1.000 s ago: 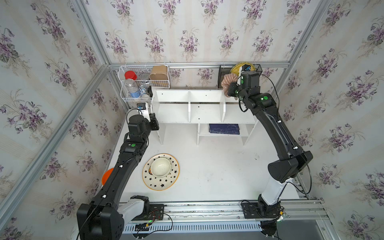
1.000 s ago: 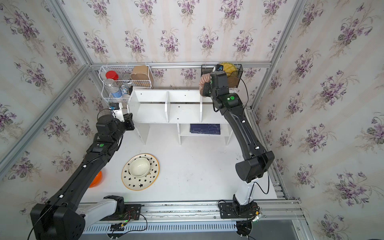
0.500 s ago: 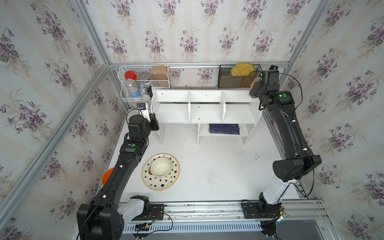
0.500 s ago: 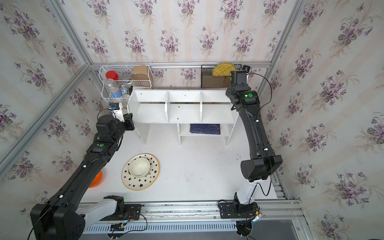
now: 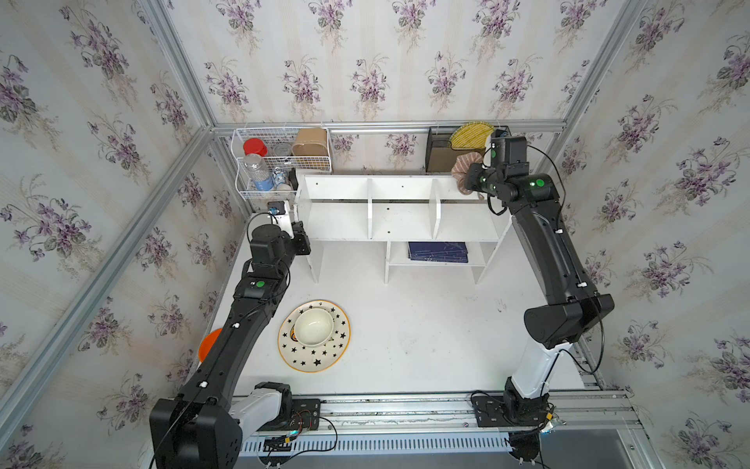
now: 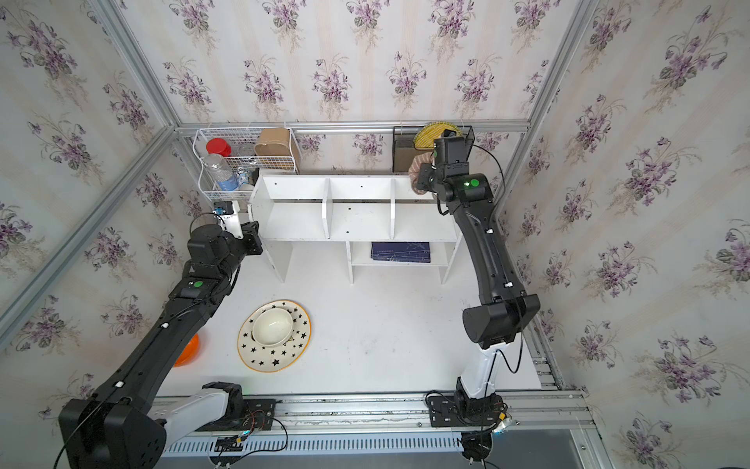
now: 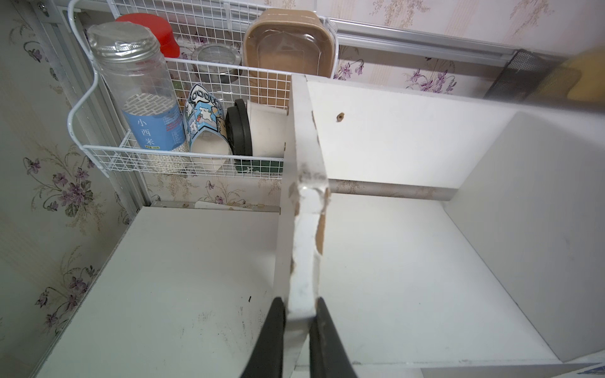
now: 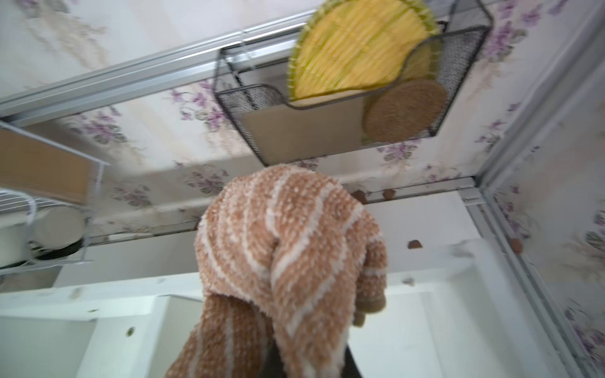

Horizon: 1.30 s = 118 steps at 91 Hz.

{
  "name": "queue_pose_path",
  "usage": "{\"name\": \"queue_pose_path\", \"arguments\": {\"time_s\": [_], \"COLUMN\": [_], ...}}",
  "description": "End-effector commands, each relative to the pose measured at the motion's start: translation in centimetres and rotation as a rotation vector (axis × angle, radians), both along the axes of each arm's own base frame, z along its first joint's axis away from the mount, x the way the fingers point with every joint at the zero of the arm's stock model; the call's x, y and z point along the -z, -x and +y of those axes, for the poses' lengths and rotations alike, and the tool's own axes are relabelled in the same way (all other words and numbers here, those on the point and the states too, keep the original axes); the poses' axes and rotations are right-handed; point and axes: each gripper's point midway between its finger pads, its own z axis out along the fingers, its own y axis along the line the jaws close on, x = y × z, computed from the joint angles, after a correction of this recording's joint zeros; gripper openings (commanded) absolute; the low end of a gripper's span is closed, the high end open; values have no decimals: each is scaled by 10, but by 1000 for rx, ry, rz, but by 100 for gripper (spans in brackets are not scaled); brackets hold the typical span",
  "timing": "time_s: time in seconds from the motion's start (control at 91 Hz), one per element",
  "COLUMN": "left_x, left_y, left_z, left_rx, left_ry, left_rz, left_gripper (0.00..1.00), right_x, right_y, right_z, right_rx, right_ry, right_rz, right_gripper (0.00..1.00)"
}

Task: Wipe the bookshelf clean with a cloth
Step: Wipe the dust from the shelf.

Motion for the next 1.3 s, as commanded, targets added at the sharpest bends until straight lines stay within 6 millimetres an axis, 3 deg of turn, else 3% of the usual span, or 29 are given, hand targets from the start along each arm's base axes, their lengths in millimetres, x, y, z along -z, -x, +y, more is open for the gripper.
{"name": "queue_pose_path", "arguments": {"time_s": [0.0, 0.088, 0.363, 0.528, 0.692, 0.901, 1.022, 1.286], "left_x": [8, 8, 7, 7, 4, 3, 4, 3], "left_y": [5, 5, 5, 5, 6, 7, 7, 7], "left_z": [-9, -9, -9, -9, -9, -8, -9, -9], "left_rx": [45, 45, 43, 45, 42, 40, 42, 42], "left_ry": [49, 49, 50, 50, 50, 49, 51, 51], "left_rz": [43, 43, 41, 41, 32, 30, 31, 30], "left_gripper": [0, 0, 0, 0, 0, 0, 0, 0], "right_x": [-1, 3, 12, 4, 1, 14, 17, 24], "right_y": [2, 6, 24, 25, 9, -3, 8, 58], "right_z": [24, 34, 41, 32, 3, -65, -100, -109], "right_rx": [-67, -68, -70, -16, 106, 275, 336, 322], "right_ry": [-3, 39, 129, 149, 166, 146, 143, 177], "right_rz": [-8, -1, 21, -4, -12, 42, 66, 94], "right_gripper": [0, 0, 0, 0, 0, 0, 0, 0]}}
